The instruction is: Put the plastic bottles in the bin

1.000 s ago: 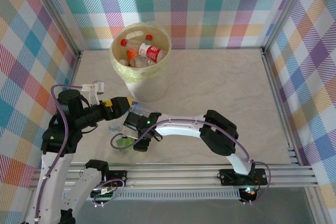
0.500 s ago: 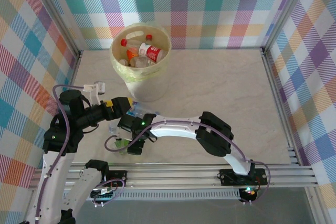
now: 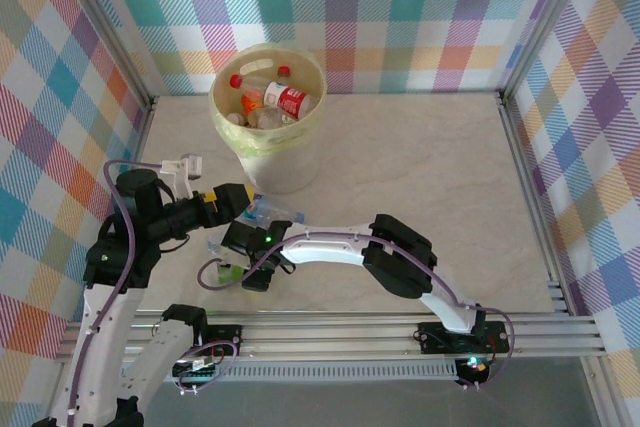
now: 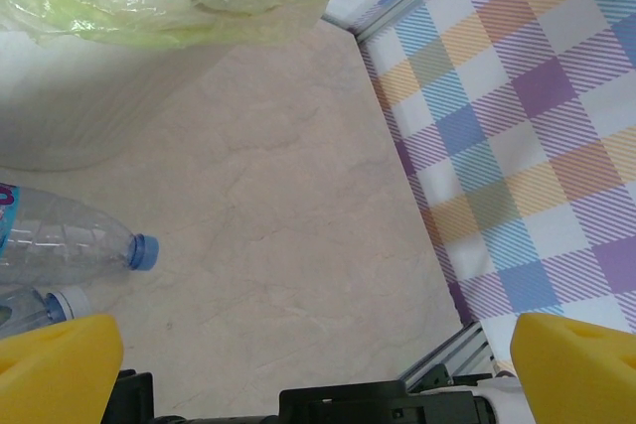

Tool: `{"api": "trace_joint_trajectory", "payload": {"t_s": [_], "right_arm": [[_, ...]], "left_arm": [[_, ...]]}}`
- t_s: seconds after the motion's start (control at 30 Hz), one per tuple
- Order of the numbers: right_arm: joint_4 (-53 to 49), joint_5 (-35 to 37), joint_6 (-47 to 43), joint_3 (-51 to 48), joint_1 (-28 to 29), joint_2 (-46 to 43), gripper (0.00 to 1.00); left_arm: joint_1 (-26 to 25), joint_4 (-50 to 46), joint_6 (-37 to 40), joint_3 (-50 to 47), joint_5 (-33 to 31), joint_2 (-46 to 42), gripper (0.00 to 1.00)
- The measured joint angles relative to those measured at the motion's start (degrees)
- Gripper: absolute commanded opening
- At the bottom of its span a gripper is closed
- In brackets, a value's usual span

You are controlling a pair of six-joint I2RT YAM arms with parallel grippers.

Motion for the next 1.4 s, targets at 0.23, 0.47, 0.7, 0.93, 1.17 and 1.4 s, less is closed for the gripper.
{"api": "trace_joint_trajectory", "payload": {"t_s": [0.23,0.47,0.7,0.93,1.17,1.4], "right_arm": [[0.9,1.4,3.3,-7.3,0.0,-4.2,0.59],[2.3,2.8,8.2,-17.4,0.0,-11.5,0.55],[3.4,4.0,13.8,-26.7,-0.1,-19.6,0.56],[4.3,4.5,19.1,-32.6,-0.9,-24.3,0.56],[6.6,4.3,27.6,-39.6,-3.9,-32.3,0.54],[7.6,4.4,35.3,-43.1,-6.9,-42.2,0.54]], "left_arm": [[0.0,0.9,-0.5,-1.2,0.0,-0.1,1.00],[0.0,1.3,-0.6,-2.1,0.0,-0.7,1.00],[0.0,2.4,-1.0,-2.8,0.0,-1.2,1.00],[0.0,3.9,-2.2,-4.0,1.1,-1.2,1.00],[-0.2,5.9,-4.8,-4.8,2.3,-1.4,1.00],[-4.9,11.0,-11.5,-11.0,2.0,-2.8,1.00]]}}
